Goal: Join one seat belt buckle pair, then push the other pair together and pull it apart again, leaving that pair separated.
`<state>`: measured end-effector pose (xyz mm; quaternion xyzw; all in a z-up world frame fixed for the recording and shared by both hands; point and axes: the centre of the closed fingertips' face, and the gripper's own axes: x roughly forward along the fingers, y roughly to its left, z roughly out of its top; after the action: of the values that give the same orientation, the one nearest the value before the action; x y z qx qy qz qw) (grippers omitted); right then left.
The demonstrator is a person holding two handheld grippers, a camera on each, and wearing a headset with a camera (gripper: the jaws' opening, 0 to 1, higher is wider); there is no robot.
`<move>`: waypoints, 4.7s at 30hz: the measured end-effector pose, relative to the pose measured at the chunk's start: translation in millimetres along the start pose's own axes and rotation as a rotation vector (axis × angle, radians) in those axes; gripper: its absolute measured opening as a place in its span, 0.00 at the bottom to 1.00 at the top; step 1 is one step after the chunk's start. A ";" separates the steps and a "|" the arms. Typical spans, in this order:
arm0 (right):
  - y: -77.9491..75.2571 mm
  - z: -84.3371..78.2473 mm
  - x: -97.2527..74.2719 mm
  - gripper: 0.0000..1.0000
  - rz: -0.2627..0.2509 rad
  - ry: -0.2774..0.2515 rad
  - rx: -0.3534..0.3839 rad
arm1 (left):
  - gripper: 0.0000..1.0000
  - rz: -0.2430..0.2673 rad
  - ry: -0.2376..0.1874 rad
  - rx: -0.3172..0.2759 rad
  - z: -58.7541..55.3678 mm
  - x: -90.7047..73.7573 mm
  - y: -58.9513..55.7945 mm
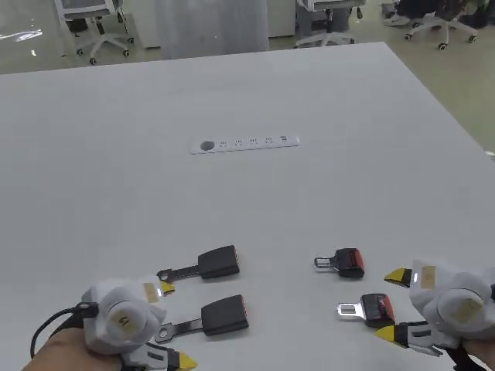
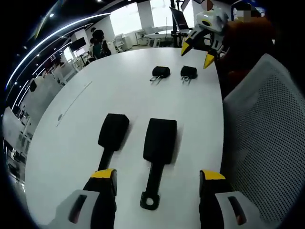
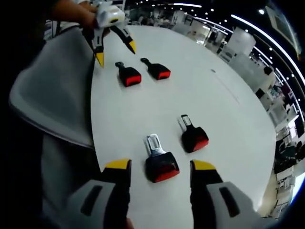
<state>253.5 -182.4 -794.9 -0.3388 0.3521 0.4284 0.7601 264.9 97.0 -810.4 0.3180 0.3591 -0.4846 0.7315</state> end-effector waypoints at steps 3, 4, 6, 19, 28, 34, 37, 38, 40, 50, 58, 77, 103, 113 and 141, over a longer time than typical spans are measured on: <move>-3.7 -4.0 8.4 0.50 0.020 0.009 -0.004 | 0.72 -0.060 -0.022 -0.032 12.5 15.5 -4.5; -4.5 -6.0 10.9 0.50 0.027 0.020 -0.008 | 0.70 -0.070 -0.024 -0.034 13.9 17.4 -5.7; -7.4 -9.2 17.0 0.50 0.033 0.040 -0.024 | 0.67 -0.100 0.000 -0.023 14.1 27.0 -8.4; -5.1 -16.1 31.9 0.34 0.164 0.105 -0.060 | 0.46 -0.183 0.047 0.098 20.0 45.7 -14.4; 0.2 -32.3 36.8 0.34 0.207 0.146 -0.076 | 0.37 -0.199 0.061 0.158 18.0 46.8 -10.8; 1.1 -32.6 40.4 0.33 0.229 0.164 -0.087 | 0.34 -0.219 0.091 0.169 18.3 48.4 -10.3; 1.9 -31.6 39.8 0.33 0.242 0.170 -0.107 | 0.34 -0.221 0.097 0.170 19.2 48.8 -11.3; 2.1 -31.5 40.2 0.33 0.248 0.172 -0.112 | 0.34 -0.222 0.099 0.174 19.3 49.2 -11.3; 2.0 -30.8 40.4 0.33 0.256 0.171 -0.113 | 0.34 -0.224 0.103 0.180 19.4 49.4 -11.6; 3.2 -29.1 41.4 0.34 0.295 0.175 -0.189 | 0.34 -0.239 0.118 0.207 19.7 49.9 -13.3; 9.9 -15.5 47.2 0.34 0.283 0.159 -0.166 | 0.33 -0.234 0.114 0.199 19.3 49.9 -13.1; 42.7 52.2 80.9 0.34 0.278 0.052 -0.157 | 0.33 -0.242 0.127 0.212 18.6 50.4 -13.5; 56.5 98.0 104.8 0.34 0.308 0.062 -0.303 | 0.33 -0.257 0.156 0.246 20.0 51.6 -13.4; 54.9 100.1 103.2 0.34 0.313 0.046 -0.319 | 0.33 -0.267 0.151 0.266 20.9 51.9 -14.0; 62.7 120.4 116.8 0.31 0.344 -0.014 -0.255 | 0.32 -0.273 0.122 0.262 22.2 53.1 -13.6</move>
<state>272.1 -10.6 -841.8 -0.3639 0.3423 0.5952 0.6293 271.5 49.0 -844.3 0.3875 0.3763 -0.6019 0.5882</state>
